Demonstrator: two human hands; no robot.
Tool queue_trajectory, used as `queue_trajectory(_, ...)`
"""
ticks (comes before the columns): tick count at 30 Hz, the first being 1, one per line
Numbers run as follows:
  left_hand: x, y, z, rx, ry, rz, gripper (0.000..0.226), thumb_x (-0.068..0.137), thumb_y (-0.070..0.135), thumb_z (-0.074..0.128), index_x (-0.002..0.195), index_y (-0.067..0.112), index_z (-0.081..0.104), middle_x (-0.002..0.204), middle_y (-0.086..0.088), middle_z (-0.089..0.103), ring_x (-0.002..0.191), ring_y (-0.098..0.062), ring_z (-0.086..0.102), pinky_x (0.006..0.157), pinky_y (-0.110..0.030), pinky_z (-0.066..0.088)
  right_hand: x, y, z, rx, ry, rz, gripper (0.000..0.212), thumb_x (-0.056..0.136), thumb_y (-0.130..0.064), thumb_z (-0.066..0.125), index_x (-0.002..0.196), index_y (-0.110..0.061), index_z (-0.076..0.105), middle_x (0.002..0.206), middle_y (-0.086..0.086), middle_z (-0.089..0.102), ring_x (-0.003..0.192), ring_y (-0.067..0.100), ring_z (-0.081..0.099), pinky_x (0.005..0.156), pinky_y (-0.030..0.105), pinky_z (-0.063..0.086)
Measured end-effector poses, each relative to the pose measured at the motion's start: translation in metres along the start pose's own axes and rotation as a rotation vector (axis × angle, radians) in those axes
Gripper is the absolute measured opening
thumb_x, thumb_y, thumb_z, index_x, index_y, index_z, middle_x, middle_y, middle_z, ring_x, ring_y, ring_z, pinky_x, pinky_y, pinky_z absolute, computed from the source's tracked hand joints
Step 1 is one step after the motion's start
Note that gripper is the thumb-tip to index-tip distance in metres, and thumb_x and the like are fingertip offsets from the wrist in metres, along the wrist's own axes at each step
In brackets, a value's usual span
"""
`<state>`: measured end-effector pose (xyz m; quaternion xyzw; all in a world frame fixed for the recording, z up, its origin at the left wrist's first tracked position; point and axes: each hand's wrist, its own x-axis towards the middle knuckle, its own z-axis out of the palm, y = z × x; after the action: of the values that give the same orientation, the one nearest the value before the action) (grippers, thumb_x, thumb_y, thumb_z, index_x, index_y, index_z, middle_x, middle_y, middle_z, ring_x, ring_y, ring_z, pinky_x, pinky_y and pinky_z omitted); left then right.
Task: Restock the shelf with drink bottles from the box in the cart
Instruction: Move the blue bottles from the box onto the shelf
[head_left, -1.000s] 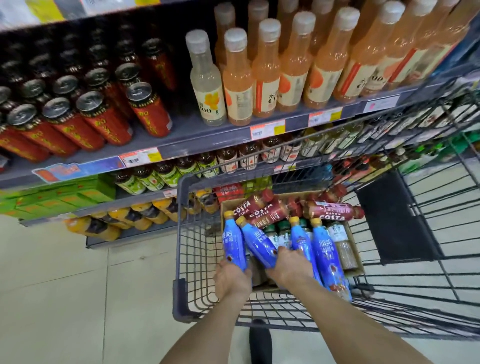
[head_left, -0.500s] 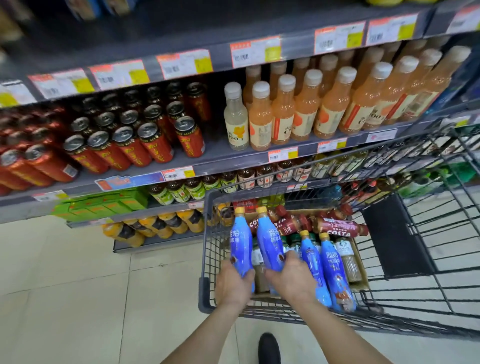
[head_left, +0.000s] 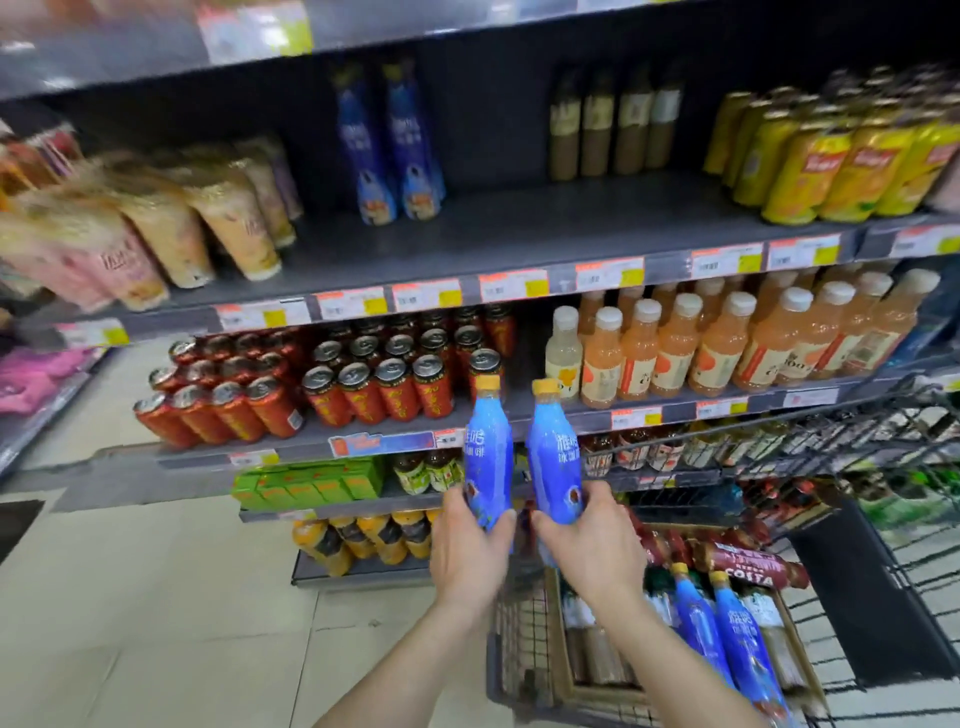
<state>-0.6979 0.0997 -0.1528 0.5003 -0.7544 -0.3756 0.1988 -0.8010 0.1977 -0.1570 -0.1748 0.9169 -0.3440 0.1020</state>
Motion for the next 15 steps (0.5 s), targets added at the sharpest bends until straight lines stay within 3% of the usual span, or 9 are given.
queue_trajectory(5,0.025,0.007,-0.061,-0.024,0.057,0.103,0.050,0.080,0.041,0.072,0.120,0.024,0.047,0.109,0.002,0.063,0.107,-0.026,0.058,0.078,-0.036,0.047,-0.008,-0.066,0.000,0.085,0.070,-0.085,0.050,0.063,-0.065,0.067,0.097,-0.038,0.040,0.089,-0.009,0.060,0.095,0.023,0.062,0.066,0.034,0.044)
queue_trajectory(8,0.041,0.006,-0.098,-0.055,0.064,0.148,0.052,0.081,0.040,0.071,0.123,0.024,0.046,0.111,0.002,0.062,0.107,-0.024,0.058,0.084,-0.039,0.049,-0.015,-0.107,0.004,0.122,0.118,-0.121,0.051,0.064,-0.064,0.067,0.099,-0.038,0.041,0.087,-0.013,0.056,0.095,0.021,0.061,0.067,0.034,0.046)
queue_trajectory(12,0.064,0.003,-0.149,-0.104,0.079,0.204,0.048,0.079,0.039,0.072,0.116,0.031,0.043,0.105,0.006,0.062,0.099,-0.020,0.061,0.079,-0.035,0.049,-0.016,-0.161,0.014,0.138,0.191,-0.146,0.054,0.062,-0.066,0.065,0.102,-0.038,0.042,0.088,-0.013,0.057,0.095,0.021,0.063,0.066,0.034,0.046)
queue_trajectory(15,0.082,-0.002,-0.183,-0.114,0.085,0.234,0.047,0.079,0.040,0.071,0.116,0.031,0.043,0.104,0.004,0.063,0.100,-0.022,0.060,0.083,-0.041,0.051,-0.011,-0.200,0.020,0.162,0.235,-0.152,0.058,0.060,-0.069,0.064,0.105,-0.036,0.045,0.091,-0.010,0.059,0.095,0.021,0.062,0.070,0.037,0.049)
